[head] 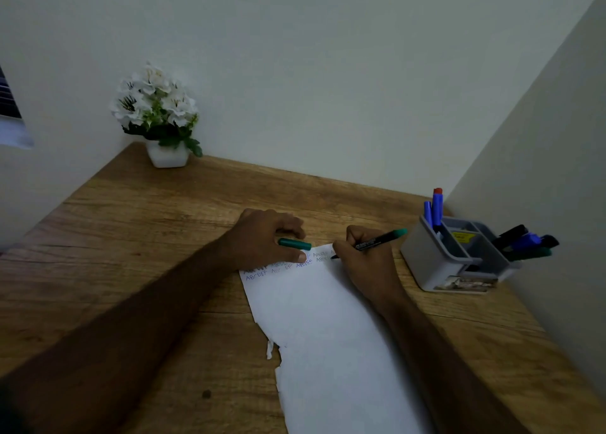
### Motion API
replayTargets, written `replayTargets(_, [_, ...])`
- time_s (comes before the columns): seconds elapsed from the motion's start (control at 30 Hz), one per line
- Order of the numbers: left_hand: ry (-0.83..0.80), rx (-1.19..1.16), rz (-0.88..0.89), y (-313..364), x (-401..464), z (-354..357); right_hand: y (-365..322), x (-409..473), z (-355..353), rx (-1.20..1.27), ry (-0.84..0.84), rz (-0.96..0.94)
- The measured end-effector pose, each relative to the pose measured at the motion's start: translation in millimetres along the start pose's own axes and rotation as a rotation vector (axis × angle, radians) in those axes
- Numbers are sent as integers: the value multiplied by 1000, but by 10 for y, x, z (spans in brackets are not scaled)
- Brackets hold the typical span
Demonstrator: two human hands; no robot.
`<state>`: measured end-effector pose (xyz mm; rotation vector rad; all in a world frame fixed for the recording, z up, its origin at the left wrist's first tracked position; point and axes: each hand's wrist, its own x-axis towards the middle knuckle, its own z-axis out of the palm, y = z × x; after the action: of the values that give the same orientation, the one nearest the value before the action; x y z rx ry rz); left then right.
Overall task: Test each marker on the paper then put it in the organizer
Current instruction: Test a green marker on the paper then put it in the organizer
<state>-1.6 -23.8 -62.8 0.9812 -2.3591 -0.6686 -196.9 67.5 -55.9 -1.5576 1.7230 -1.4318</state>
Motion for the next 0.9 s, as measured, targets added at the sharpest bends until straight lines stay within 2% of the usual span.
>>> replayTargets(0.2, [14, -23, 19, -9, -3, -5, 8, 0, -104, 169, 67, 30])
replayTargets(0.37, [72, -30, 33, 40, -21, 1, -27, -39, -129, 186, 33, -103])
replayTargets(0.43, [128, 20, 49, 114, -34, 2, -43, -28, -143, 291, 0, -118])
replayTargets(0.57, [191, -80, 81, 260, -56, 1, -45, -3, -166, 509, -21, -108])
replayTargets(0.9, [187, -77, 115, 283, -42, 55, -29, -11, -192, 536, 8, -140])
